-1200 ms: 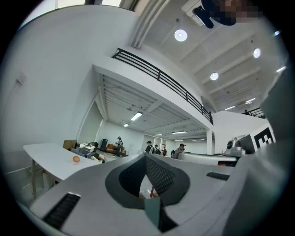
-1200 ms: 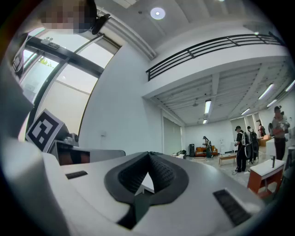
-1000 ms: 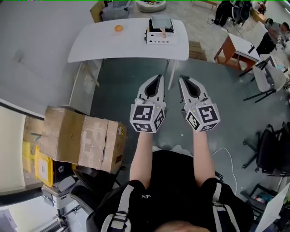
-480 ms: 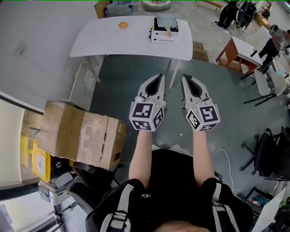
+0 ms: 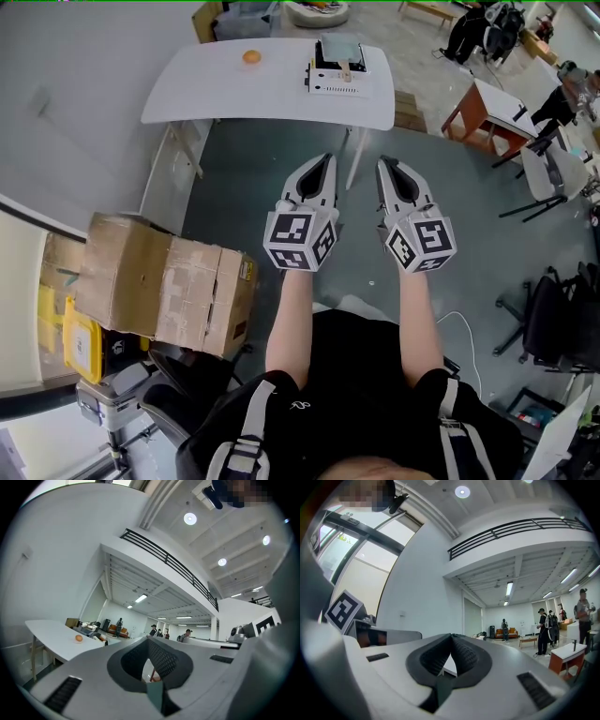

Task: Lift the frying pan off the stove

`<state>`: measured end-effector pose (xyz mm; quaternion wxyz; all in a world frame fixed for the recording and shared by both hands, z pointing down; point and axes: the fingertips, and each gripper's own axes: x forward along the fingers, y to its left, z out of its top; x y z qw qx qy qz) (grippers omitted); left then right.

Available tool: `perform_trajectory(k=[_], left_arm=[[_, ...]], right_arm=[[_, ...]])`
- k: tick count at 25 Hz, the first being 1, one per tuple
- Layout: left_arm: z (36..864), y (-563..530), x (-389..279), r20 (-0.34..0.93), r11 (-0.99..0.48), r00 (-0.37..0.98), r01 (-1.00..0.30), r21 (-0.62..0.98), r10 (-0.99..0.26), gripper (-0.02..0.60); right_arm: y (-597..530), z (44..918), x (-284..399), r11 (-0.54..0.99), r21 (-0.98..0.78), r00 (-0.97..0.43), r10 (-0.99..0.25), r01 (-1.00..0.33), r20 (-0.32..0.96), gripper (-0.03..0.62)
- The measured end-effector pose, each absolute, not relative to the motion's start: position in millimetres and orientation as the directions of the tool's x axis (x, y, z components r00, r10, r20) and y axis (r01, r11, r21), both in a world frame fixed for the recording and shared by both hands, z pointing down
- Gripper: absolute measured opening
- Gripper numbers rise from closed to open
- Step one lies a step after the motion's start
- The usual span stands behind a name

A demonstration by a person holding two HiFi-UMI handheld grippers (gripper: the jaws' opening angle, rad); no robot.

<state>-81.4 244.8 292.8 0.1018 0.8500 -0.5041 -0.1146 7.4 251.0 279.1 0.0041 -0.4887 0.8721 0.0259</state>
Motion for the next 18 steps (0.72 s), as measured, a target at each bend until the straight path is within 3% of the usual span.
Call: perform_trajectory(k=[12,18], left_arm=[[289.4,225.8,-77.8,-0.113,-0.494,0.484,-0.816,0.301,-0.868,-0.008],[281.9,214.5,-74.0,-0.094,-0.507,0.499,-0.832,0.228,-0.861,-0.008]], right_arm=[[233.4,277.9,6.3,0.530,0.043,-0.531,-0.846,-0.847,-0.052,-0.001],[221.9,264.5,9.8,0.526,0.037,-0.527,-0.844,-0.849,-0.096,-0.001]])
